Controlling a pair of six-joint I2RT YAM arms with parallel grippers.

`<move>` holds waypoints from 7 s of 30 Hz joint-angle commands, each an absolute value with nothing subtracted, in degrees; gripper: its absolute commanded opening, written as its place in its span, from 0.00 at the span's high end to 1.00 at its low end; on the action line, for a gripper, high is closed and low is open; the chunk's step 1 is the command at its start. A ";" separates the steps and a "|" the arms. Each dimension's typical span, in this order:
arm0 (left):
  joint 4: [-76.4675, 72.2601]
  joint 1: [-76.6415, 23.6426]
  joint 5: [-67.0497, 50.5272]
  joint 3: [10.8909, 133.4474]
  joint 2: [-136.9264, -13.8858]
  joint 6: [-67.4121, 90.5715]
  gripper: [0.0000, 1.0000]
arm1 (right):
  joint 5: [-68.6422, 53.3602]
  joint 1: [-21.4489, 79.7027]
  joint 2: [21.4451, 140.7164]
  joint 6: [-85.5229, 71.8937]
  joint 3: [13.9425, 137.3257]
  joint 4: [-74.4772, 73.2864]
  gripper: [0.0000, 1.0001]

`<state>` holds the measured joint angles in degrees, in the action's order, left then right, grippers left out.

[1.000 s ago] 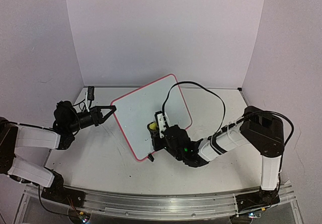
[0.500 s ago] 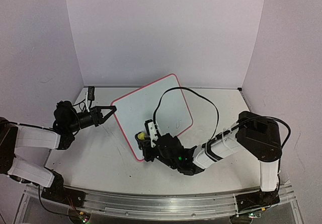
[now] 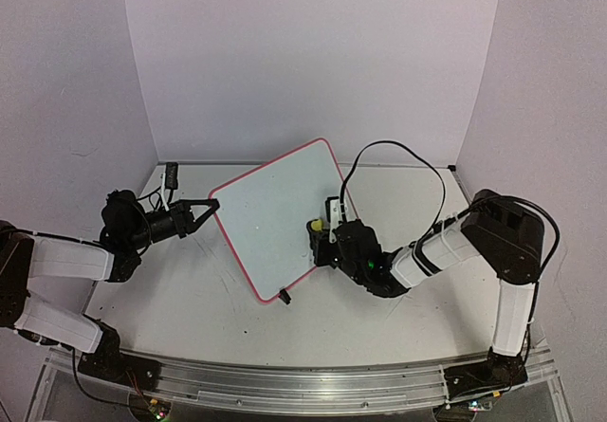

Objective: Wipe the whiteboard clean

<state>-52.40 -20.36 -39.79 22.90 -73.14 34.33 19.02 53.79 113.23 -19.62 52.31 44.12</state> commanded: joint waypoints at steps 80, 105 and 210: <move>-52.25 -21.97 -47.64 23.98 -72.94 31.28 1.00 | 13.40 46.81 111.95 -29.53 52.40 34.66 0.86; -52.27 -21.98 -47.64 23.84 -72.88 31.11 1.00 | 9.62 46.59 111.05 -23.78 57.72 32.76 0.86; 5.31 -20.42 4.00 17.10 -28.11 32.25 0.00 | 13.94 42.63 43.63 -29.25 38.96 -29.72 0.02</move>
<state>4.51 -20.62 0.27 19.15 -30.84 30.60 12.78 42.57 46.51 -32.06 41.19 -25.73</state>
